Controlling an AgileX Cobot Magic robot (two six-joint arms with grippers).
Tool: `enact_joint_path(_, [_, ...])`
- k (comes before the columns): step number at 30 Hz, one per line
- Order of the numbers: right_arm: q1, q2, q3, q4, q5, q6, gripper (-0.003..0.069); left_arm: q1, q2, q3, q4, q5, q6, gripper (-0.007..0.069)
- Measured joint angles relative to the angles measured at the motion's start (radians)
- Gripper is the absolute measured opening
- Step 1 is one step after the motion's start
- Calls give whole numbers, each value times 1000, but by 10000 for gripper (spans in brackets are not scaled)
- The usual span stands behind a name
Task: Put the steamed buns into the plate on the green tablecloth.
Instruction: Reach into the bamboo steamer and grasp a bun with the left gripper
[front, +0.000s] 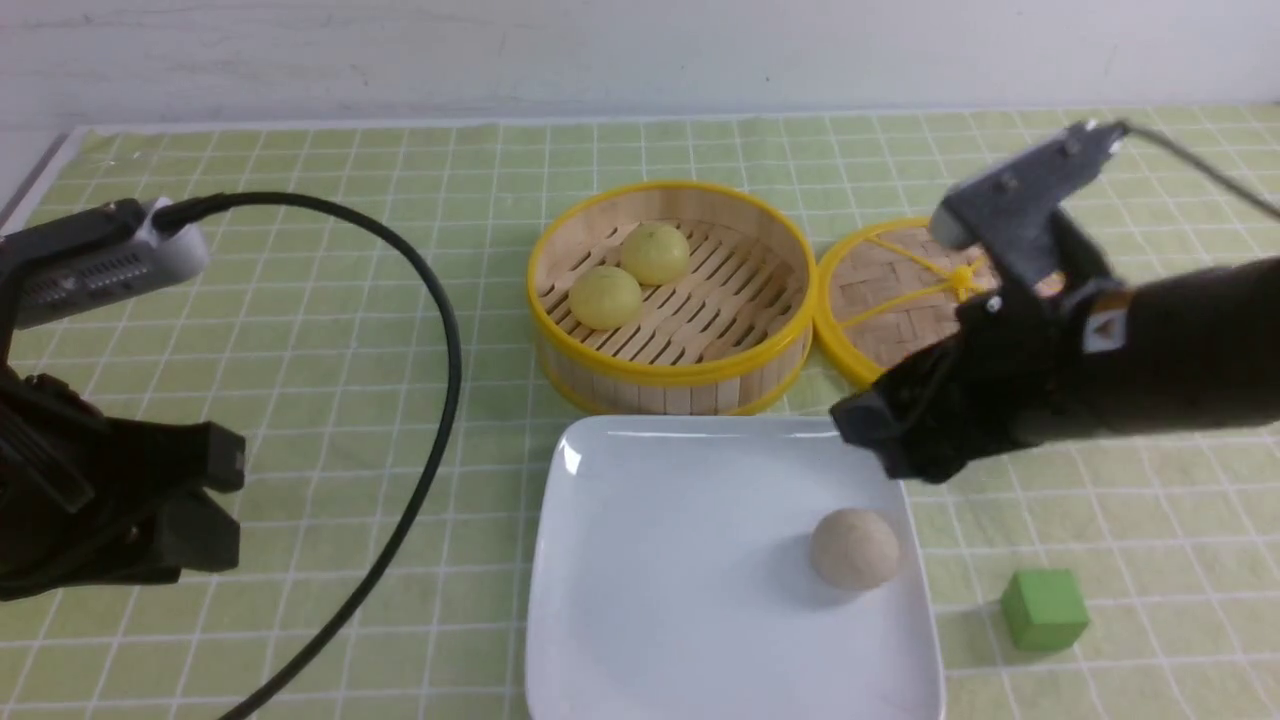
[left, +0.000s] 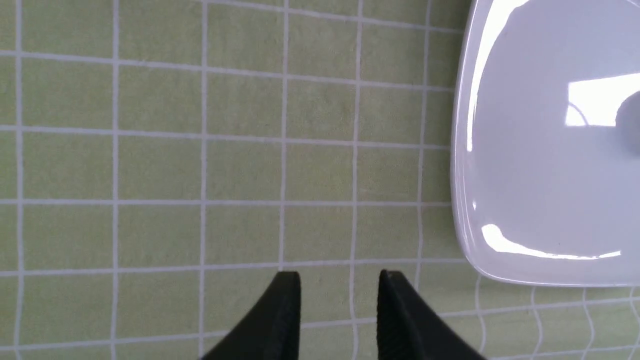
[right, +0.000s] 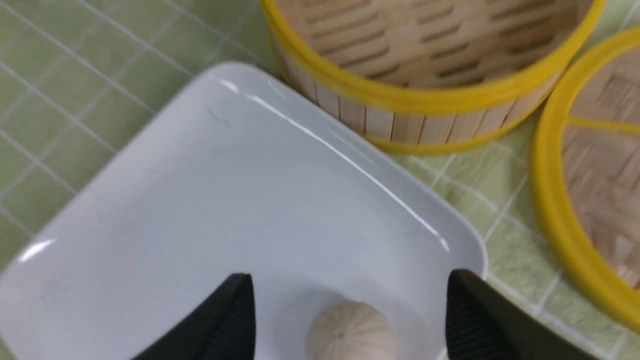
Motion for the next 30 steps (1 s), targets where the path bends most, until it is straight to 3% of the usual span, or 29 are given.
enact_joint_path(2, [0, -65, -26, -25, 74, 13, 470, 0, 0, 0, 1, 0, 0, 250])
enact_joint_path(6, [0, -222, -91, -105, 343, 81, 363, 0, 0, 0, 1, -1, 1, 247])
enact_joint_path(9, [0, -355, -102, -185, 572, 134, 224, 0, 0, 0, 2, -20, 4, 225])
enact_joint_path(12, [0, -446, -99, -231, 735, 181, 94, 0, 2, 0, 10, -50, 36, 171])
enact_joint_path(15, [0, -566, -61, -256, 772, 234, -8, 0, 32, 0, 27, -52, 75, 53])
enact_joint_path(18, [0, -659, 7, -258, 777, 245, -15, 0, 82, -5, 22, -53, 77, 6])
enact_joint_path(22, [0, -775, 136, -261, 754, 246, -15, 0, 175, -63, -55, -52, 102, 2])
enact_joint_path(27, [0, -877, 296, -261, 637, 246, -13, -6, 300, -193, -174, -45, 170, 2])
enact_joint_path(30, [0, -886, 384, -261, 553, 246, -11, -65, 386, -301, -187, -45, 174, 2])
